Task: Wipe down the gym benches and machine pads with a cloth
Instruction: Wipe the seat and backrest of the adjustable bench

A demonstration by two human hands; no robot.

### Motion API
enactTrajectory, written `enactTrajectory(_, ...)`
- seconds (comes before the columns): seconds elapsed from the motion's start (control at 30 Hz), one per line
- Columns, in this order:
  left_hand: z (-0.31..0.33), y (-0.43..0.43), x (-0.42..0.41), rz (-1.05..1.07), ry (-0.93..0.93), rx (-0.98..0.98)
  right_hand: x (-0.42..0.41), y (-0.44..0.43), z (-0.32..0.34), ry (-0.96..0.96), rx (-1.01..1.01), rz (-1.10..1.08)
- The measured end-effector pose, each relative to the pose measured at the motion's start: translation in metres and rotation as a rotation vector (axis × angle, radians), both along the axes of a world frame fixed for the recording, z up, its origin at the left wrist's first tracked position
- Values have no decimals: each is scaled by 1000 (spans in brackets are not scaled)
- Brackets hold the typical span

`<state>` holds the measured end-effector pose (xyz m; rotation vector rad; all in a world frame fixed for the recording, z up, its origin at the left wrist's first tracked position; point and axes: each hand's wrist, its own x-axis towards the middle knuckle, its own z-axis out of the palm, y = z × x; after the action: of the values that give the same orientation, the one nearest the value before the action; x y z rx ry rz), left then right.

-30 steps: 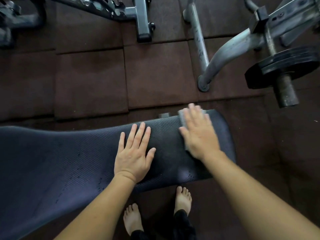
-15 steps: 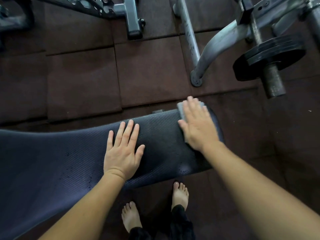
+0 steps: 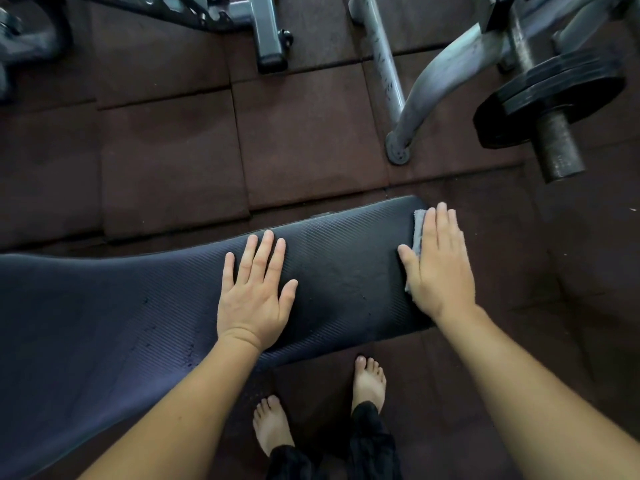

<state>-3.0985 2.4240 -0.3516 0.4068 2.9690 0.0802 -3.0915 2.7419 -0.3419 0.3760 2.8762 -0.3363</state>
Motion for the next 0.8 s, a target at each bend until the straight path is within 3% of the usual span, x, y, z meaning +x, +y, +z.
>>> enactTrajectory(0.2, 2, -1, 1, -7, -6, -12, 82, -101, -6, 49, -6, 164)
enactTrajectory(0.3, 1, -1, 0, -5, -9, -12, 77, -90, -13, 72, -35, 254)
enactTrajectory(0.47, 1, -1, 1, -12, -1, -7, 67, -13, -9, 4, 43, 9)
enactTrajectory(0.6, 0, -1, 1, -9, 5, 2, 57, -86, 0, 45, -5, -64)
enactTrajectory(0.7, -1, -1, 1, -12, 11, 8, 52, -156, 3, 57, -91, 75)
enactTrajectory(0.8, -1, -2, 1, -12, 15, 2, 52, -152, 3, 67, -132, 256)
